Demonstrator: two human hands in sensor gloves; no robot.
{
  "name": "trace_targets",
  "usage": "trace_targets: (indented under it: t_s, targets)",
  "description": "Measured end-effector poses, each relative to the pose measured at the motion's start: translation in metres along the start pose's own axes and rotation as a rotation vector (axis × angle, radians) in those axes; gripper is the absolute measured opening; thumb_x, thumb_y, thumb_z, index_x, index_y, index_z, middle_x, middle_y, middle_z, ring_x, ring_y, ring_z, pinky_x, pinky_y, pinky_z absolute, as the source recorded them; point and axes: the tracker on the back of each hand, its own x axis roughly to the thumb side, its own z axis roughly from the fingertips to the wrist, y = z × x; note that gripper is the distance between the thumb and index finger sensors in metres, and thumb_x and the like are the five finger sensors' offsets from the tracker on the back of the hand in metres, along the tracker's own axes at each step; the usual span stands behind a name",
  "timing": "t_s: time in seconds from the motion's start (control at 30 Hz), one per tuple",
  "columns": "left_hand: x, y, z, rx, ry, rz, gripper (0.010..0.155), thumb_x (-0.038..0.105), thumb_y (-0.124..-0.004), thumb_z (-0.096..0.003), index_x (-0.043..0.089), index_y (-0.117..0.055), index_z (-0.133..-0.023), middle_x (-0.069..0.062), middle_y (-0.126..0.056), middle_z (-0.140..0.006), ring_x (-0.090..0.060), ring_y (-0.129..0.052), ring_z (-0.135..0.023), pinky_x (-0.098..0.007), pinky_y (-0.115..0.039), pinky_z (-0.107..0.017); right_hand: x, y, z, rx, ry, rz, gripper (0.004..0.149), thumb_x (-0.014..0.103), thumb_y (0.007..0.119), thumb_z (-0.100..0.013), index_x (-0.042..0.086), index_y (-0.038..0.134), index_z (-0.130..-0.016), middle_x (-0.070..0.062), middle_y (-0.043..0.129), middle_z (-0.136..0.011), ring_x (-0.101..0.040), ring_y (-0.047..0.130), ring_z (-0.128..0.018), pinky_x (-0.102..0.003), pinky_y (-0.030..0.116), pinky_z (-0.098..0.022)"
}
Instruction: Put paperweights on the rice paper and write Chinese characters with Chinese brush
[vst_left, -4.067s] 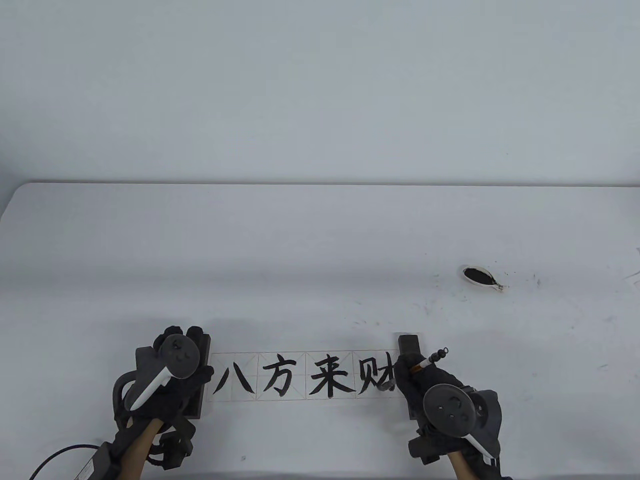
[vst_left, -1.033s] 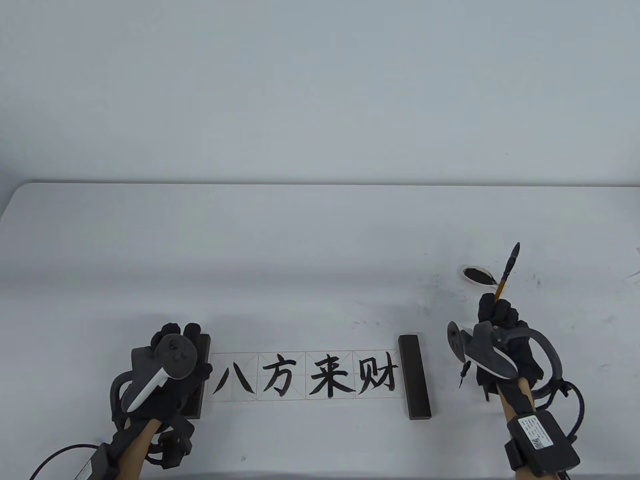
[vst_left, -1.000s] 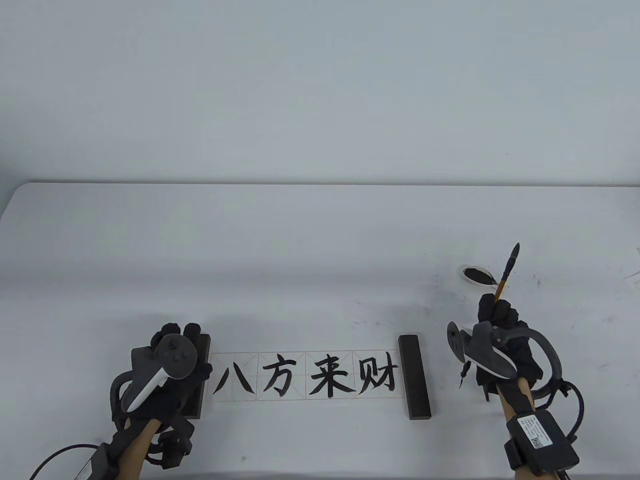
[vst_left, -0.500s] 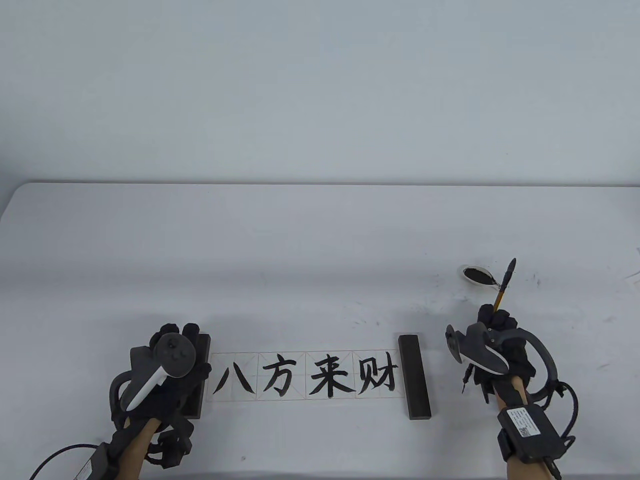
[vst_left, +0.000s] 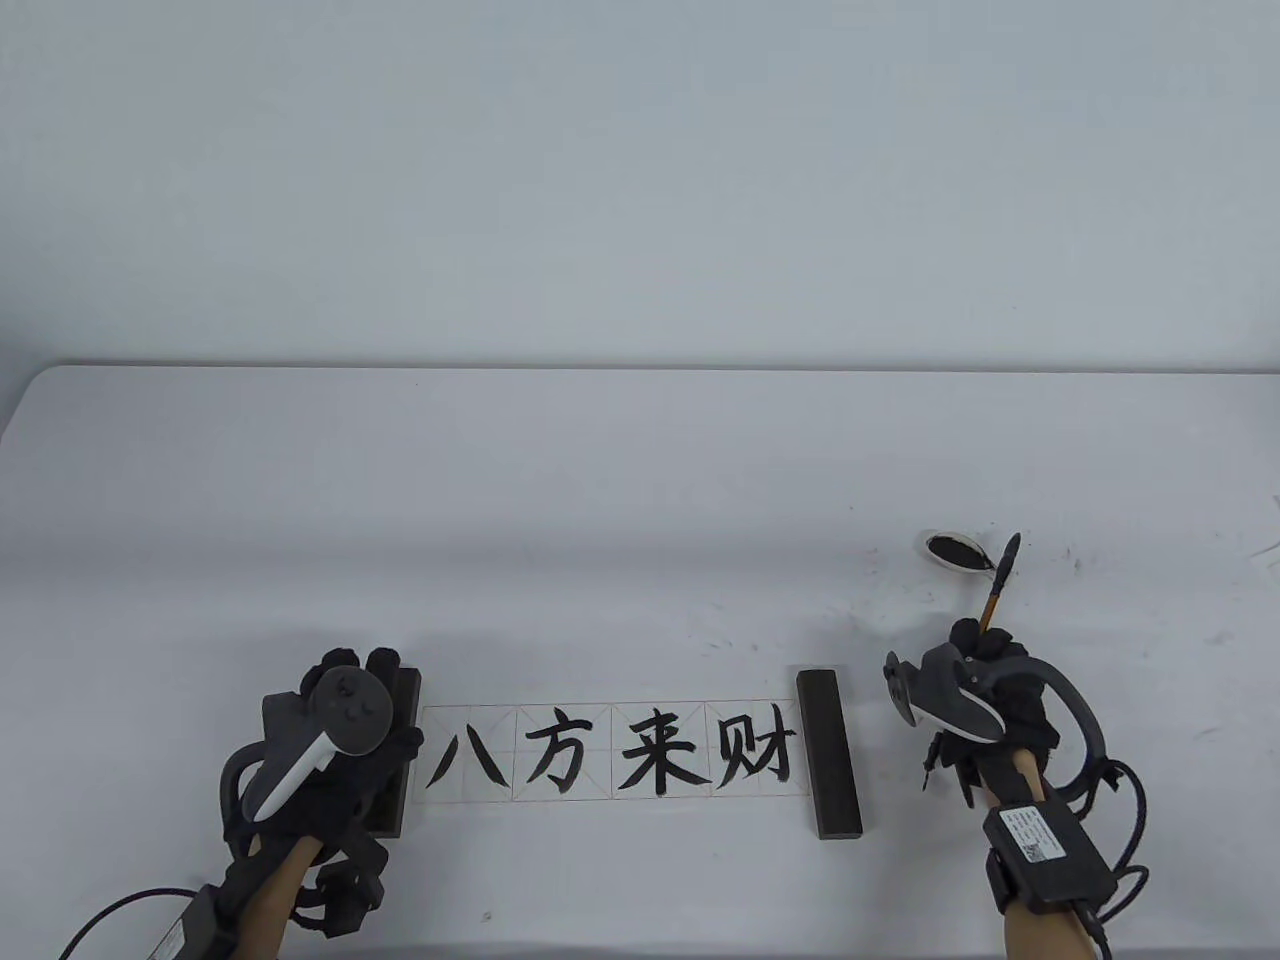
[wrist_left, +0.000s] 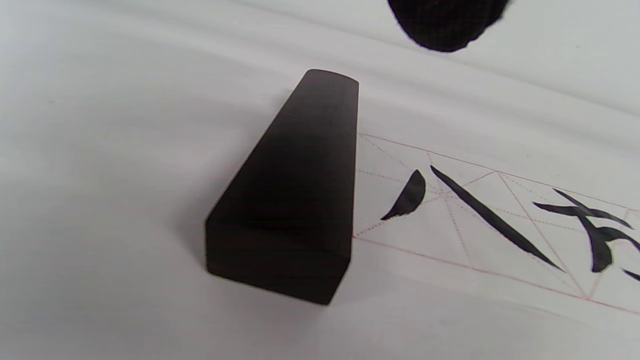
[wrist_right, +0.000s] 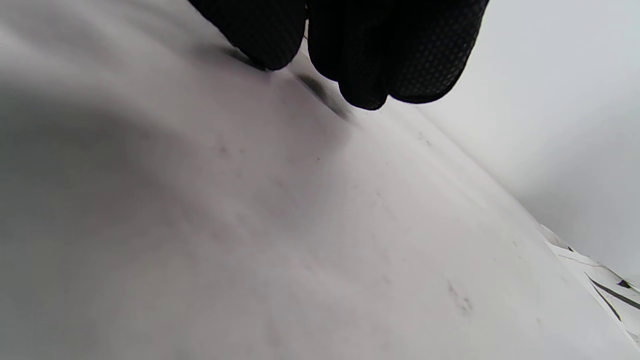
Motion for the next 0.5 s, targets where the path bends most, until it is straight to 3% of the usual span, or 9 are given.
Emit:
trace_targets:
  t_s: [0.5]
  targets:
    - [0.0000, 0.0000, 0.0000, 0.000, 0.000, 0.000, 0.082, 0.053, -0.059, -0.0530, 0.040, -0.006, -0.115, -0.008, -0.003, -0.125, -0.037, -0.012, -0.120, -0.052, -0.013, -0.086, 0.0006, 0.0009, -0.0010, 0.006, -0.002, 0.014, 0.061, 0.013, 0.065, -0.056, 0.002, 0.034, -0.107, -0.029, 0.056, -0.104, -0.039, 0.072, -0.092, -0.050, 0.070, -0.064]
